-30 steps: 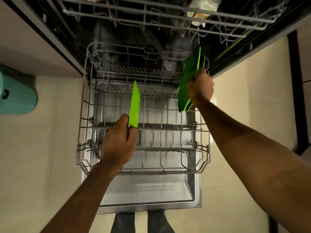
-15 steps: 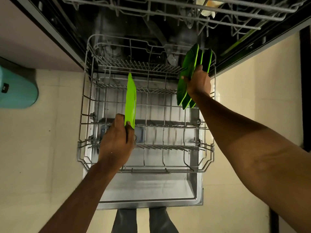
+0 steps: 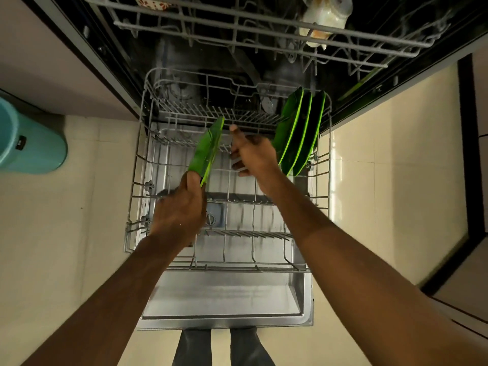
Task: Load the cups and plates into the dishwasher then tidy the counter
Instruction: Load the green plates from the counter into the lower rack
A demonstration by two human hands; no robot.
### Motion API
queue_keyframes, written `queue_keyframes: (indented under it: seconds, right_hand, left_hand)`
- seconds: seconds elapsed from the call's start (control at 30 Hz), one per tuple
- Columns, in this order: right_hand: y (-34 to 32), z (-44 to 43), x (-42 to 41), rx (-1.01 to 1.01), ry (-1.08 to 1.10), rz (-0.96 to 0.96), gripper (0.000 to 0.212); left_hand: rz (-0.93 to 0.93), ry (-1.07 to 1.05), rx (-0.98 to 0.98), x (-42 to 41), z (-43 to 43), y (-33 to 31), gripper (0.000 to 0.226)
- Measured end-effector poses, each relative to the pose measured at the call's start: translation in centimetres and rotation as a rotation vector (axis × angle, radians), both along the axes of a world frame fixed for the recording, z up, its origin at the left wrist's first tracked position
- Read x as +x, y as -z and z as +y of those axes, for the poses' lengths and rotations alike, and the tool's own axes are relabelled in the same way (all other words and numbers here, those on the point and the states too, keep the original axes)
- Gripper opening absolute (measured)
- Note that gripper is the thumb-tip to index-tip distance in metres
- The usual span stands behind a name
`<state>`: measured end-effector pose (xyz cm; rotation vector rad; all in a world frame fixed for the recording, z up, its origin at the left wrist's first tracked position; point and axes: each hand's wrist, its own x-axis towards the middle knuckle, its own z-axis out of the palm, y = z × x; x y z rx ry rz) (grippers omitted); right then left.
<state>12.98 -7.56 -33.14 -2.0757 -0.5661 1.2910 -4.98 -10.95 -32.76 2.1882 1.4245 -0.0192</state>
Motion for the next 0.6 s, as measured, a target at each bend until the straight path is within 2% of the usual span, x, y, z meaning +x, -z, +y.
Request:
queue_keyframes:
  seconds: [0.07, 0.17, 0.23, 0.3, 0.47, 0.6]
  right_hand:
    - [-0.6, 0.2, -1.2, -0.027, -0.032, 0.076, 0.052]
    - [-0.6, 0.4, -1.9, -0.009, -0.061, 0.137, 0.033]
    - [-0.6, 0.6, -1.9, 0.008, -0.065, 0.147, 0.026]
    - [-0.7, 0.7, -1.6, 0.017, -0.103, 0.104, 0.024]
    - [-0.7, 0.2, 2.0, 0.013, -0.138, -0.084, 0.020]
    - [-0.6, 0.3, 6.8, -0.019, -0.166, -0.258, 0.025]
  left_hand:
    - [0.066, 0.047, 0.039, 0.3, 0.5, -0.3, 0.013]
    - [0.120, 0.110, 0.103, 0.6, 1.1, -0.3, 0.013]
    - [0.088, 0.138, 0.127, 0.7, 1.2, -0.3, 0.012]
    - [0.018, 0.159, 0.143, 0.6, 1.3, -0.3, 0.015]
    - [-0.042, 0.146, 0.128, -0.2, 1.8, -0.4, 0.046]
    - [-0.094, 0.057, 0.070, -1.7, 1.9, 0.6, 0.043]
